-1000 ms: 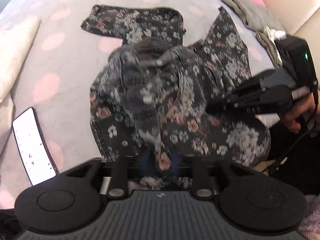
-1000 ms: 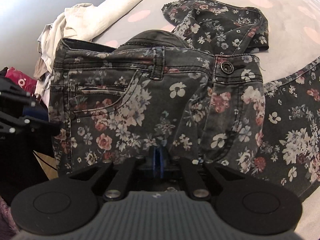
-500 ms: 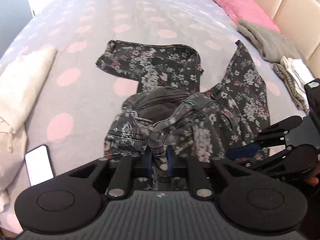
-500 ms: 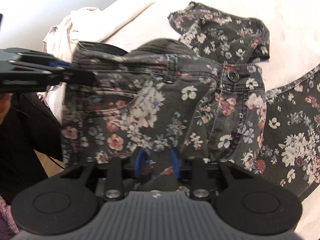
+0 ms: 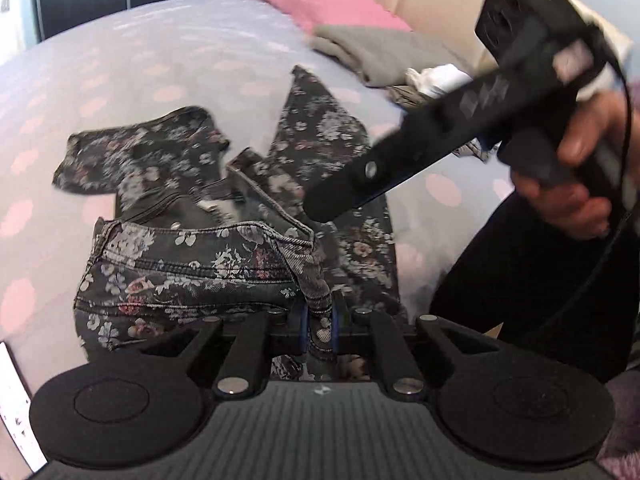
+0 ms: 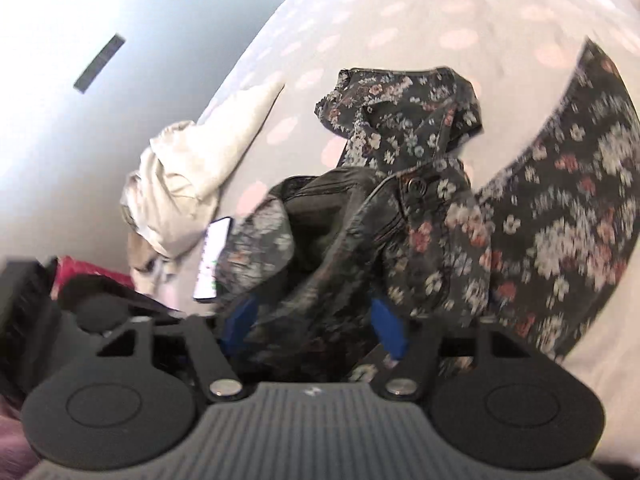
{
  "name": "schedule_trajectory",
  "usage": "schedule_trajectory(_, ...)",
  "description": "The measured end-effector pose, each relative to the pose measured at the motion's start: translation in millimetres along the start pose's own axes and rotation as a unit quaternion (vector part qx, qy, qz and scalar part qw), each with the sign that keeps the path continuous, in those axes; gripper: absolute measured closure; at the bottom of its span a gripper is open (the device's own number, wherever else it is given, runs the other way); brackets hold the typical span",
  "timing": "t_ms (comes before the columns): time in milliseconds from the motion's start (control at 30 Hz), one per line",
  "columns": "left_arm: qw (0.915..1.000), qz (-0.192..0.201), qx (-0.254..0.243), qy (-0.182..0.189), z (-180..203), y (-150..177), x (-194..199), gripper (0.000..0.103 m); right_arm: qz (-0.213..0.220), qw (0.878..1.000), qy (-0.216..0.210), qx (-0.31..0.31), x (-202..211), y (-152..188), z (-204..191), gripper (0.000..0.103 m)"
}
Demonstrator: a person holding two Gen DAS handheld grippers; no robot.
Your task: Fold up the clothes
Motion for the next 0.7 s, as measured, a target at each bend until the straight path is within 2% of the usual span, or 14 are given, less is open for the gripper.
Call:
schedule_trajectory(133,0.9997,-0.003,-0.019,0.015,17.4,4.9,-8.4,0.095,-0.018,1.000,-0.019,-0.015,4.7,8.0,-8.8,0.026)
schedule_trajectory(333,0.9979,0.008,-0.045,0.045,40.0,6.5,-10.7,0.095,-0.059,0.997,0.041,0.025,-4.9,21.3,-12.1,0.026)
schedule_trajectory(367,0.9977,0.008,-0.048,0.046,42.6,6.8,-10.9,0.095,-0.062,0.997,0.042,0.028,-6.8,22.4,-11.6,0.030)
schedule_trajectory(400,0.9978,0.006,-0.050,0.044,43.5,7.1,-12.0,0.095,-0.065,0.997,0.042,0.030,-8.7,23.5,-11.0,0.045)
schedule_trajectory(467,0.9980,0.000,-0.046,0.043,43.3,7.7,-13.6,0.093,-0.070,0.995,0.051,0.040,-8.7,24.9,-7.5,0.062)
schedule_trajectory(500,0.9982,-0.001,-0.039,0.046,42.2,7.3,-12.6,0.091,-0.070,0.995,0.050,0.044,-7.7,24.5,-6.8,0.075)
schedule_trajectory(567,0.9980,-0.002,-0.026,0.058,39.0,5.6,-7.9,0.087,-0.067,0.995,0.060,0.052,-2.5,23.1,-1.5,0.087)
schedule_trajectory(633,0.9976,-0.002,-0.018,0.067,32.8,1.8,-0.6,0.080,-0.063,0.994,0.070,0.059,3.7,21.9,5.4,0.090)
schedule_trajectory(700,0.9981,-0.001,-0.008,0.060,21.8,-2.5,8.4,0.076,-0.062,0.994,0.068,0.055,7.4,22.6,10.3,0.092)
Point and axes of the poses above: each gripper's, at about its wrist camera, not at the fingertips, and x roughly against the way its jaws point, z to its right, y to its underside, the point moved 9 cm from there along -x, roughly the way its jaws point, and after that the axes turned 10 degrees about x, right-handed, at the moved point
